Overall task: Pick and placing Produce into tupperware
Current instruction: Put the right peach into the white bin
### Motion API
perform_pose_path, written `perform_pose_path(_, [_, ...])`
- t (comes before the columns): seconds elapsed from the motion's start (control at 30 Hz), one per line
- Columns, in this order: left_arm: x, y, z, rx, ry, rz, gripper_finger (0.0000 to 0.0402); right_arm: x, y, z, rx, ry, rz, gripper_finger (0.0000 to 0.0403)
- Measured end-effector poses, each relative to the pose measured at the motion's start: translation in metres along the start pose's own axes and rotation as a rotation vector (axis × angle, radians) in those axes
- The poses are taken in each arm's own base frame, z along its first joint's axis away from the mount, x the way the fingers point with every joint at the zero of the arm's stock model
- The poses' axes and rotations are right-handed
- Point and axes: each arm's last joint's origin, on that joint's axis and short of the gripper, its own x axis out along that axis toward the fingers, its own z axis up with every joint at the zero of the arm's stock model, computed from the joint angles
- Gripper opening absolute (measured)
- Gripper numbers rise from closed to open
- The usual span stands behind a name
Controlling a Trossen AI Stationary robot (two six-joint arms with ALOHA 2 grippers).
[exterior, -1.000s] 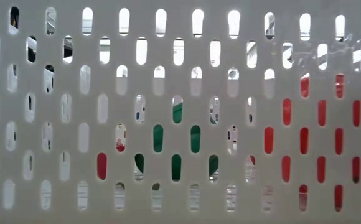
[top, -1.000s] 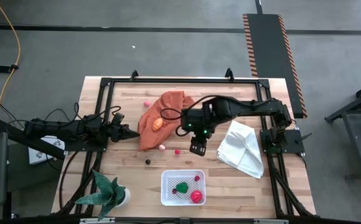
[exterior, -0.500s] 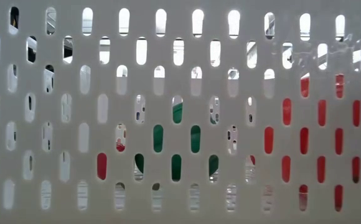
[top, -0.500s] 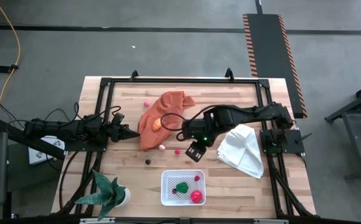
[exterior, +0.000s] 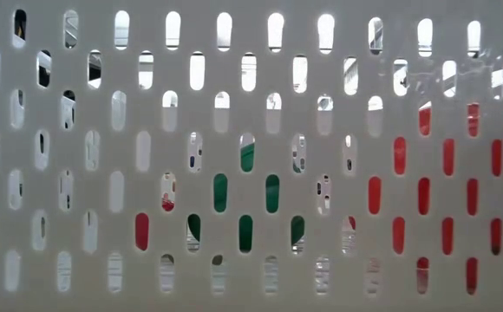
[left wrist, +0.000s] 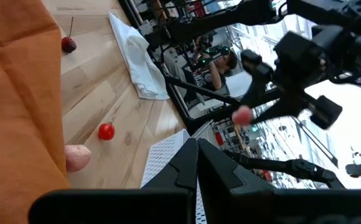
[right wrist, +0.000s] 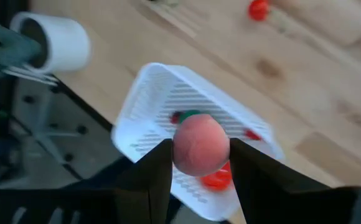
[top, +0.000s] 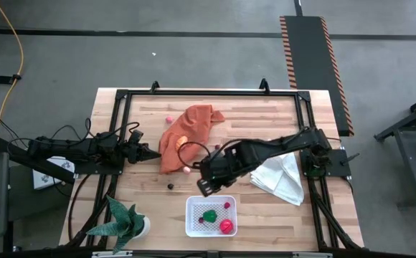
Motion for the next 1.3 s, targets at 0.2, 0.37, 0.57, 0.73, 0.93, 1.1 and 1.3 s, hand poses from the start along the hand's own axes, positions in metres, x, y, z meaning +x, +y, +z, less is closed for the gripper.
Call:
perform_pose_path(0.2, [0.000,0.000,0.000,0.000,0.000,0.000,0.0001,0.024,0.011,-0.010,0.071,0.011,0.022,0.0139])
perform_pose_path(0.37, [0.000,0.000,0.000,0.000,0.000,0.000,0.0001,0.039,0.015,-0.023,0.102,0.044,-0.004,0.0139])
perform_pose_path(0.57, [0.000,0.000,0.000,0.000,0.000,0.000,0.0001,0.058,0.018,-0.037,0.141,0.062,-0.037,0.0139])
perform_pose_path(0.73, [0.000,0.000,0.000,0.000,0.000,0.000,0.0001,0.074,0.020,-0.047,0.158,0.073,-0.068,0.0139])
perform_pose_path(0.93, [0.000,0.000,0.000,0.000,0.000,0.000,0.0001,0.086,0.021,-0.051,0.188,0.033,-0.086,0.0139])
perform_pose_path(1.1, [0.000,0.000,0.000,0.000,0.000,-0.001,0.0001,0.098,0.020,-0.050,0.199,-0.010,-0.104,0.0139])
perform_pose_path(1.3, [0.000,0.000,0.000,0.000,0.000,-0.001,0.0001,0.111,0.019,-0.050,0.190,-0.008,-0.125,0.0139])
